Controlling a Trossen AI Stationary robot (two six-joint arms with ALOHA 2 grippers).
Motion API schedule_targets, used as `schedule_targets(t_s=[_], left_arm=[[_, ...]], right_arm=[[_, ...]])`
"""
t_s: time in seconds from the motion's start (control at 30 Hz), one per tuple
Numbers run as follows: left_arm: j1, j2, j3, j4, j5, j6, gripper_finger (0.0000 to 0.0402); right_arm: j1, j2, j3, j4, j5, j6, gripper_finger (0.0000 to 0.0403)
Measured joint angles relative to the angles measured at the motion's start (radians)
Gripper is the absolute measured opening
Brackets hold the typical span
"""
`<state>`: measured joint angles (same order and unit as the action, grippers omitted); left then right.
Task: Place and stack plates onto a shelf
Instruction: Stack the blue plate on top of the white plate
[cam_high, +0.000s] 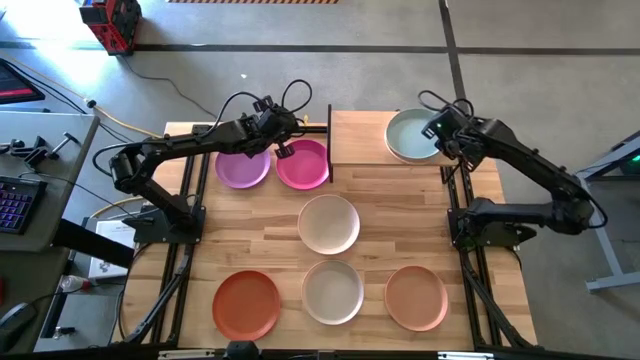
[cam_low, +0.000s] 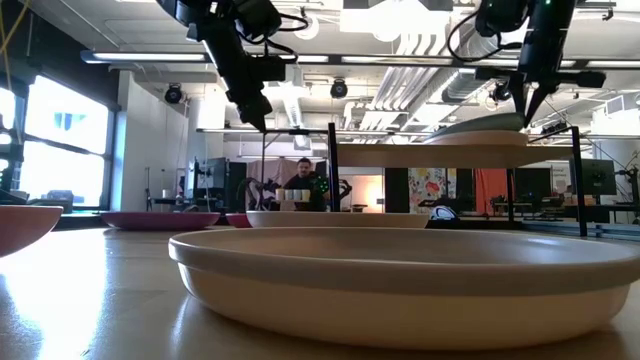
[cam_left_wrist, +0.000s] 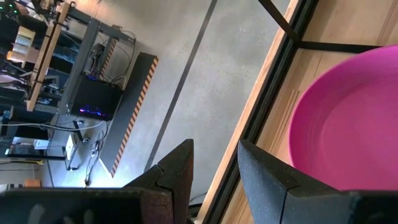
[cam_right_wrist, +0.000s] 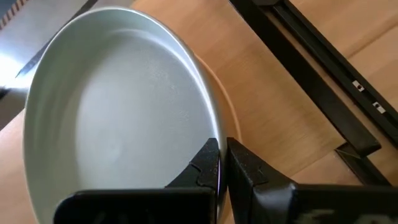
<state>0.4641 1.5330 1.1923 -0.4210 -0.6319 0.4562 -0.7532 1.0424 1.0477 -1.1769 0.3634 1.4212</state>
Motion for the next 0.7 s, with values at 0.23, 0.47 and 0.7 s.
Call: schedule_targets(t_s=[0.23, 0.47, 0.7], left_arm=[[0.0, 0.0, 0.0, 0.0, 0.0, 0.0, 0.0117], [0.0, 0.0, 0.0, 0.0, 0.0, 0.0, 0.0117], [0.0, 0.0, 0.0, 0.0, 0.0, 0.0, 0.0117]], right_arm=[[0.0, 0.0, 0.0, 0.021, -0.003, -0.007, 0.0001], [0.0, 0.0, 0.0, 0.015, -0.009, -0.008, 0.0008], [0.0, 0.0, 0.0, 0.012, -0.003, -0.042, 0.0084]])
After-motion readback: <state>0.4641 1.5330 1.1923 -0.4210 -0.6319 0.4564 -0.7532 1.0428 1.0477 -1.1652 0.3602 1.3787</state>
